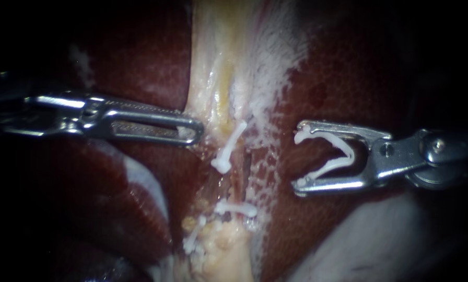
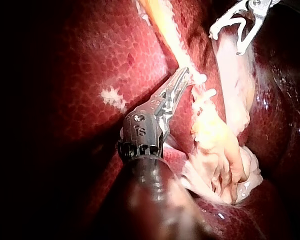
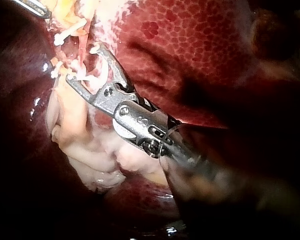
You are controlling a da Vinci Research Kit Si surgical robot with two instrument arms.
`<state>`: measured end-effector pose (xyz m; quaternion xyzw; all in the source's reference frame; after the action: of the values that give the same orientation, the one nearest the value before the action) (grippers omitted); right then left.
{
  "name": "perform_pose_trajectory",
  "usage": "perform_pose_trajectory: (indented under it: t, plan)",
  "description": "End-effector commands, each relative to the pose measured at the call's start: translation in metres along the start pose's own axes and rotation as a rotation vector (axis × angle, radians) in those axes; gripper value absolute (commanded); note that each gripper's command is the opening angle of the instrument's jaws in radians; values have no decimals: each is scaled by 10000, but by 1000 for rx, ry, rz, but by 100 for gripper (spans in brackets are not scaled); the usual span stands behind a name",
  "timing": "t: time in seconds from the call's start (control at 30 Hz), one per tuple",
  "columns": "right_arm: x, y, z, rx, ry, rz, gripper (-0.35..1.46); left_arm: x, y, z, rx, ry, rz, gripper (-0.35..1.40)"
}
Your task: Clipping second clip right tube
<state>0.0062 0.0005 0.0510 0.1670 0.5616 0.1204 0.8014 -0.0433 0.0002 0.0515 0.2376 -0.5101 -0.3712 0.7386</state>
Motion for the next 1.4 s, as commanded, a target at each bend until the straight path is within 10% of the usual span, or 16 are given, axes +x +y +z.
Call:
perform_pose_trajectory:
  t: [0.03,0.37,0.73,1.4]
  plan:
    - [0,0,0,0,0,0,59,0,0,0,0,0,0,-35]
    - [-7,-4,7,-5,-1,36,59,-7,-2,-8,6,2,-4,-35]
    - [-38,-23,56,-2,-2,188,60,-58,-8,-61,-17,-36,-10,-35]
    - [-54,-24,120,13,-6,281,59,-101,-60,-101,-28,-87,16,-35]
